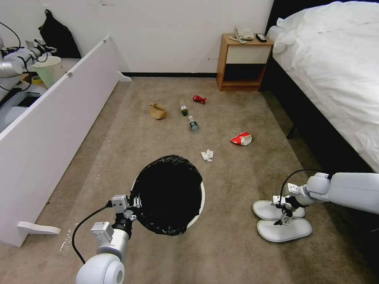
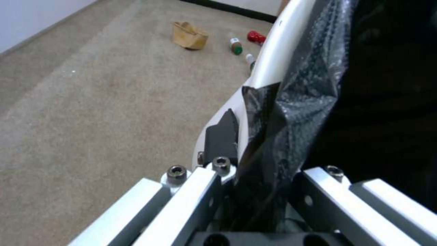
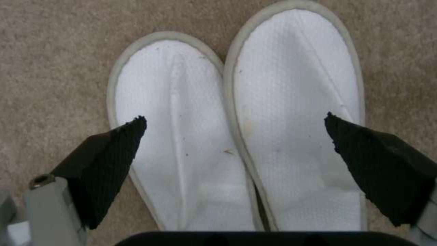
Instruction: Pick up the trash bin, then pick up the garbage from the floor and place it into the trash bin.
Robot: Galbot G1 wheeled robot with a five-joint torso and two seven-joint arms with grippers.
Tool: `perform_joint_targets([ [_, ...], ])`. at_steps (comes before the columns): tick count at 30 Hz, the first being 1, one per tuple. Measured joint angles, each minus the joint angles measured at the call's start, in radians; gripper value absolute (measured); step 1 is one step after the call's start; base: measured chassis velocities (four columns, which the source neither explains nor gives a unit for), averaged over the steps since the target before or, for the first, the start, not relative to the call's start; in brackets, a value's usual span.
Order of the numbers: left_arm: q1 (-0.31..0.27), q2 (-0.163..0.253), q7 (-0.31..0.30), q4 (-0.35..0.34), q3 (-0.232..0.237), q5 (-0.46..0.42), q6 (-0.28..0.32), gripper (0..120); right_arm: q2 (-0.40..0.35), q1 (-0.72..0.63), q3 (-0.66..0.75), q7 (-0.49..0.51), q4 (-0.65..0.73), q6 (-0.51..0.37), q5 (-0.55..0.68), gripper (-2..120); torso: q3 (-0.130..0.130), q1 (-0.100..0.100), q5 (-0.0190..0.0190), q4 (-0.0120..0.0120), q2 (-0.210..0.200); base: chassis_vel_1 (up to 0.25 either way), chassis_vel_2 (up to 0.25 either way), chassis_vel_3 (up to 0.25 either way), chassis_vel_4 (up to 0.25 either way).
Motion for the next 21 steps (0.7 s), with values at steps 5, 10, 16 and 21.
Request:
perform_joint_targets([
  [5,0.009,-0.010,0.005,-0.003,0.000,0.015,-0.003,2,-0.005,-0.025,0.016,0.000,-0.008,0.006,-0.012,100,0.000,0.000,0.0000,0.0001,0.000,0.000,0.000,0.000,0.000],
  [10,0.011,-0.019,0.008,-0.004,0.000,0.027,-0.006,2,-0.007,-0.038,0.021,0.001,-0.009,0.010,-0.020,100,0.000,0.000,0.0001,0.0000,0.000,0.000,0.000,0.000,0.000],
  [16,0.011,-0.033,0.010,-0.005,-0.002,0.040,-0.006,2,-0.024,-0.062,0.034,0.001,-0.026,0.017,-0.031,100,0.000,0.000,0.0000,0.0001,0.000,0.000,0.000,0.000,0.000],
  [21,0.011,-0.034,0.010,-0.006,-0.007,0.041,-0.006,2,-0.030,-0.065,0.031,0.000,-0.033,0.019,-0.033,100,0.000,0.000,0.0000,0.0001,0.000,0.000,0.000,0.000,0.000],
])
